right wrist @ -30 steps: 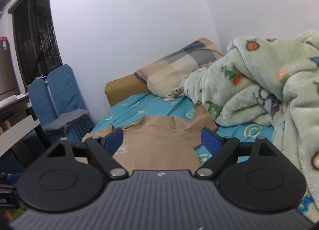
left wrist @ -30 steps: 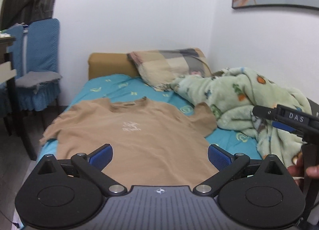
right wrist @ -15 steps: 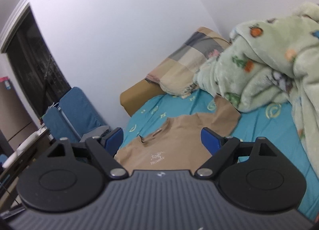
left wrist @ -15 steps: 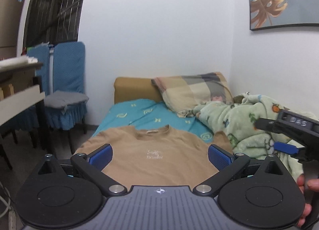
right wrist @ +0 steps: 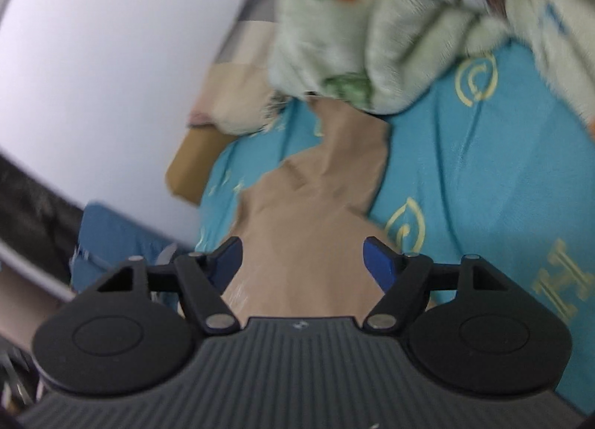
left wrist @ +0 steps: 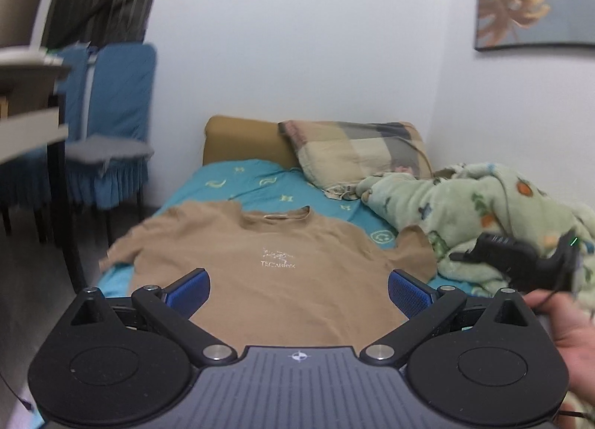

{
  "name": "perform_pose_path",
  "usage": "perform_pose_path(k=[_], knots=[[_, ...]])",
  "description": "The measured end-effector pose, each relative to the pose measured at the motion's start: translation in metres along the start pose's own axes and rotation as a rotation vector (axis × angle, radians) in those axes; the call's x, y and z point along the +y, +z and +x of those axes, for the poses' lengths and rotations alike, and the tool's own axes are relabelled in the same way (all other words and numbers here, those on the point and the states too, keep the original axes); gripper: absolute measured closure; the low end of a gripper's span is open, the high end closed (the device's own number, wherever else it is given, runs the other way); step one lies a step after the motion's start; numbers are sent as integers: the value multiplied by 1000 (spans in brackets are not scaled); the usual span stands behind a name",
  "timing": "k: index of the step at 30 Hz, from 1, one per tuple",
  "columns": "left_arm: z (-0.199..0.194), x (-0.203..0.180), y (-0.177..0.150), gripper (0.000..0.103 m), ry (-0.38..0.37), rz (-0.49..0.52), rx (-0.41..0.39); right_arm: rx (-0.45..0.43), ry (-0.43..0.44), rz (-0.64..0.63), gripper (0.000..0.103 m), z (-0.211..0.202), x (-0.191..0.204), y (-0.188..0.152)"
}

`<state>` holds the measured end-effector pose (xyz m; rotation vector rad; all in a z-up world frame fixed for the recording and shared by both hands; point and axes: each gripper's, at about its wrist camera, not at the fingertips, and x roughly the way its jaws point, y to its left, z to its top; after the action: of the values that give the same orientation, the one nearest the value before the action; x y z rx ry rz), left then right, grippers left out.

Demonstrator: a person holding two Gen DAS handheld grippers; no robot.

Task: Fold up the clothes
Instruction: 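Move the right gripper to the shirt side beside the blanket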

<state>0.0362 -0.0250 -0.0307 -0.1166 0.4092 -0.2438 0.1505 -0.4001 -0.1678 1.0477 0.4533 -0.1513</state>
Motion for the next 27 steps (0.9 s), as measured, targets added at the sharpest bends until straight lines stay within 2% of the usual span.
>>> perform_pose_path(k=[3, 8, 9, 11, 14, 17, 21, 27], knots=[[20, 10, -4, 0, 9, -42, 20, 1, -5, 39, 29, 46, -22, 10], [56, 26, -9, 0, -9, -111, 80, 14, -66, 75, 29, 119, -48, 12], [61, 29, -9, 0, -12, -122, 87, 16, -83, 75, 32, 133, -52, 11], [71, 34, -11, 0, -17, -139, 101, -44, -88, 15, 32, 149, -46, 11], [89, 42, -17, 0, -16, -167, 140, -88, -131, -53, 31, 173, -32, 13], [105, 51, -24, 0, -17, -208, 186, -149, -136, -59, 31, 185, -28, 15], [115, 62, -30, 0, -9, -266, 226, -246, -98, -35, 31, 181, -36, 17], [109, 65, -28, 0, -28, -284, 231, -419, -215, -103, 29, 155, -38, 22]])
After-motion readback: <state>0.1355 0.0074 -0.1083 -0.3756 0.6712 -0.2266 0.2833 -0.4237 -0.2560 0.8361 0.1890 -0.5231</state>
